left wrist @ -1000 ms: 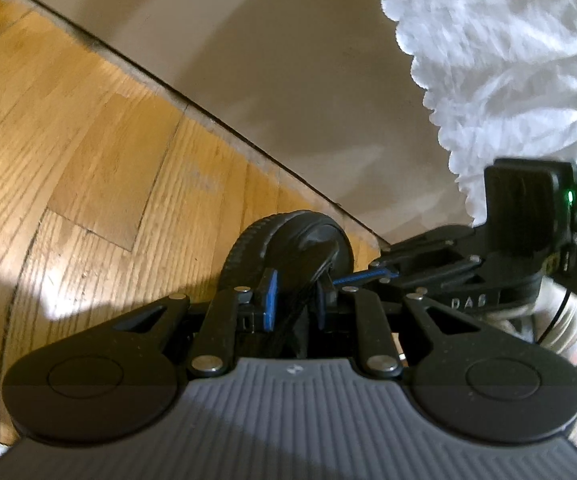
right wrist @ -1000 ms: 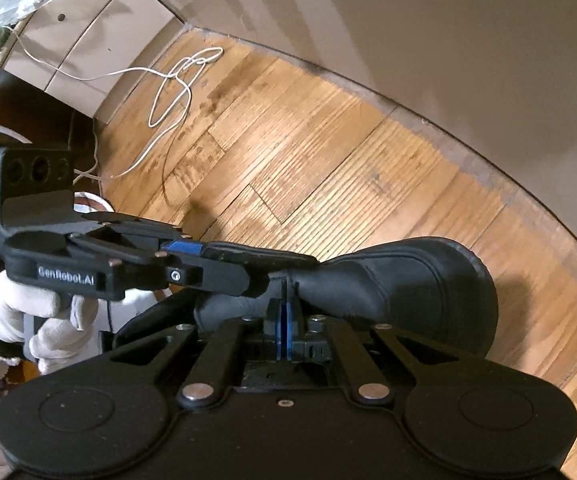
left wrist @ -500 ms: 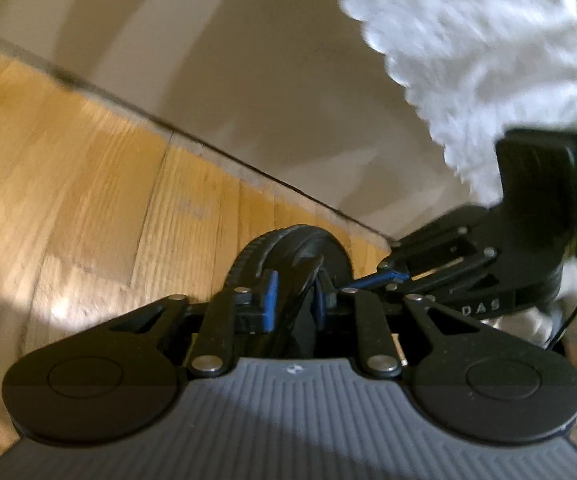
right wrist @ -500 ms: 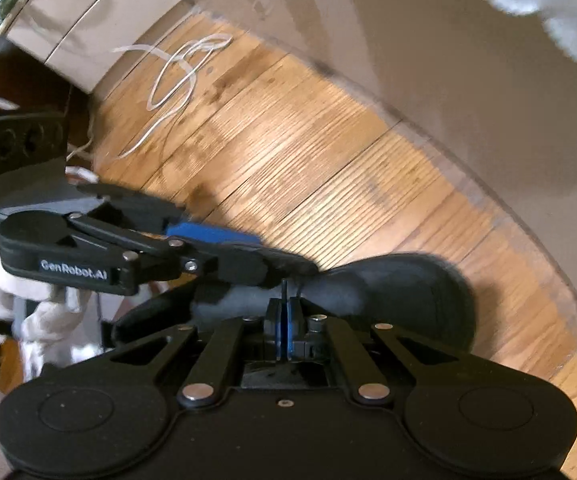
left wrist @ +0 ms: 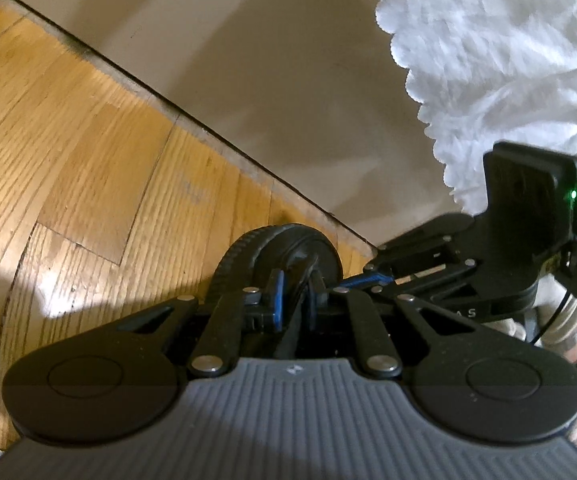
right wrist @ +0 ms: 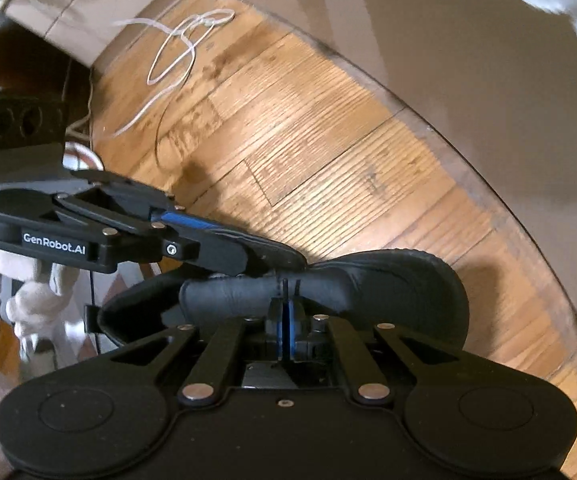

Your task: Lace up shoes with both hands

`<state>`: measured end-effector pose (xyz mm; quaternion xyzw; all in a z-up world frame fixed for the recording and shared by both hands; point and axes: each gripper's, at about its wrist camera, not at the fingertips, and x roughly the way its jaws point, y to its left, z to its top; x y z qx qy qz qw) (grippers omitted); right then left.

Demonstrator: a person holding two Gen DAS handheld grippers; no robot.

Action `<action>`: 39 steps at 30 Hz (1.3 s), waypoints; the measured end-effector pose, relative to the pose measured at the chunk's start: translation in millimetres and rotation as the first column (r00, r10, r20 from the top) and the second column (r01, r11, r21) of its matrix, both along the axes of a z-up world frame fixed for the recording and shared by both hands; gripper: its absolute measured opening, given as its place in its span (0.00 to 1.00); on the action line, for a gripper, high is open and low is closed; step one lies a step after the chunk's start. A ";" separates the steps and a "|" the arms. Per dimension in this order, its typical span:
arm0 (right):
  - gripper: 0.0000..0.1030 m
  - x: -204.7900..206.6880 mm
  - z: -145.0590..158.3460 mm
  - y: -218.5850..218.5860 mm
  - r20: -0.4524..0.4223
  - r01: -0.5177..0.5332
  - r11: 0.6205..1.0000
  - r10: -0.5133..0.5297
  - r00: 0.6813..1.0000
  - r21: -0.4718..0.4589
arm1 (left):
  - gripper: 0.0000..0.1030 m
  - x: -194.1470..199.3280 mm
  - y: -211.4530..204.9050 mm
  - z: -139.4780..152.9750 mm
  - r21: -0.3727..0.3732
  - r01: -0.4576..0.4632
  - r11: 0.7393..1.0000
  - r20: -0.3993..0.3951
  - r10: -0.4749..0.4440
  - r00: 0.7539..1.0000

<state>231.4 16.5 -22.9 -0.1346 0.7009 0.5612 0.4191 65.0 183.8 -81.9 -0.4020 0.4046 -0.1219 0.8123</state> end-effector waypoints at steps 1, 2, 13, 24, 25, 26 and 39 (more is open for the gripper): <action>0.03 -0.8 1.0 2.4 0.007 -0.020 1.000 0.020 1.000 -0.002 | 0.11 0.0 -1.4 0.9 0.011 0.007 1.000 0.006 -0.007 1.000; 0.03 -1.6 1.6 4.6 0.013 -0.037 0.999 0.037 0.999 -0.006 | 0.11 0.1 -2.9 2.2 0.027 0.015 1.000 0.013 -0.015 1.000; 0.02 -11.4 13.6 16.7 0.102 -0.125 0.992 0.127 0.987 -0.020 | 0.11 -3.0 -35.9 24.9 0.332 0.146 0.932 0.098 -0.188 0.977; 0.03 -12.8 23.6 17.5 0.159 -0.074 0.997 0.073 0.985 0.005 | 0.11 -16.0 -53.5 34.2 0.534 0.199 0.822 0.153 -0.325 0.933; 0.03 -13.8 24.6 17.6 0.170 -0.073 0.997 0.071 0.983 0.008 | 0.11 -17.8 -54.0 34.4 0.545 0.199 0.815 0.160 -0.334 0.929; 0.03 -14.9 25.7 17.7 0.181 -0.072 0.997 0.069 0.981 0.012 | 0.11 -20.0 -55.1 34.7 0.558 0.201 0.806 0.169 -0.347 0.923; 0.38 -34.3 49.3 -42.3 0.289 0.191 0.950 -0.261 0.921 0.249 | 0.11 -21.4 -48.4 34.0 0.550 0.209 0.809 0.192 -0.366 0.911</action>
